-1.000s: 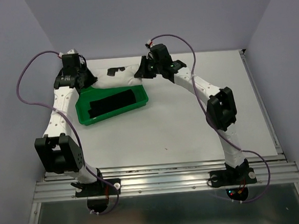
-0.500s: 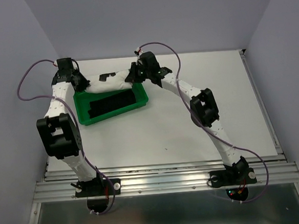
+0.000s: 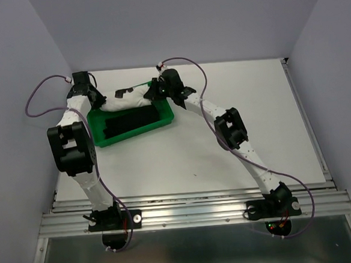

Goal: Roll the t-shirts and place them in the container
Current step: Place the T-shirt in the bin.

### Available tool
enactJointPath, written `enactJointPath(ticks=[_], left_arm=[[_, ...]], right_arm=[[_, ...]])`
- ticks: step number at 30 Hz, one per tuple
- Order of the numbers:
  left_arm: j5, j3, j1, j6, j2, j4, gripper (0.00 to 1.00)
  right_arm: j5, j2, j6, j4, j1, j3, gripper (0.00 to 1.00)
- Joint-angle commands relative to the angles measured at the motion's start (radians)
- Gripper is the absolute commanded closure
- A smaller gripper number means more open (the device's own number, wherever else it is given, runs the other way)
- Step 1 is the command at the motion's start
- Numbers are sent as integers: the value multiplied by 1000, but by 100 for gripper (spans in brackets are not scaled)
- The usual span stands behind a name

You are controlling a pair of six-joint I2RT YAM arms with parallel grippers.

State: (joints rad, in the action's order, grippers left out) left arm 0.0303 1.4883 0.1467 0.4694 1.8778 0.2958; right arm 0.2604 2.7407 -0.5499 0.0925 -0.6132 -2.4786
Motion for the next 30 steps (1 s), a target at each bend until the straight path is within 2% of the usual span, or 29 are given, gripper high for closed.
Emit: enactJointPath(ticks=[1,8,19,22,25,26,27,30], left_arm=[[-76,26,22,14,29,-58,100],[-84,59,22,9,127,0,100],[-116,29,25,-3,113,23,100],[-109,53,25,-14,144,49,100],[-113,50,25,-23,144,57,83],[-113,43,25,-26,132,52,76],[-112,41,25,-32,126,52,65],[-121,43,25,-43,100,60,53]], right_arm=[[-46,7,8,-82,15,-20,99],[-52,-9,11,-77,15,33,99],[-66,-90,30,-53,15,125,99],[-72,-113,44,-43,15,162,65],[-76,-148,56,-51,15,204,57],[-78,-156,59,-51,15,207,50],[-81,-174,67,-50,15,210,47],[-92,-200,77,-43,15,208,39]])
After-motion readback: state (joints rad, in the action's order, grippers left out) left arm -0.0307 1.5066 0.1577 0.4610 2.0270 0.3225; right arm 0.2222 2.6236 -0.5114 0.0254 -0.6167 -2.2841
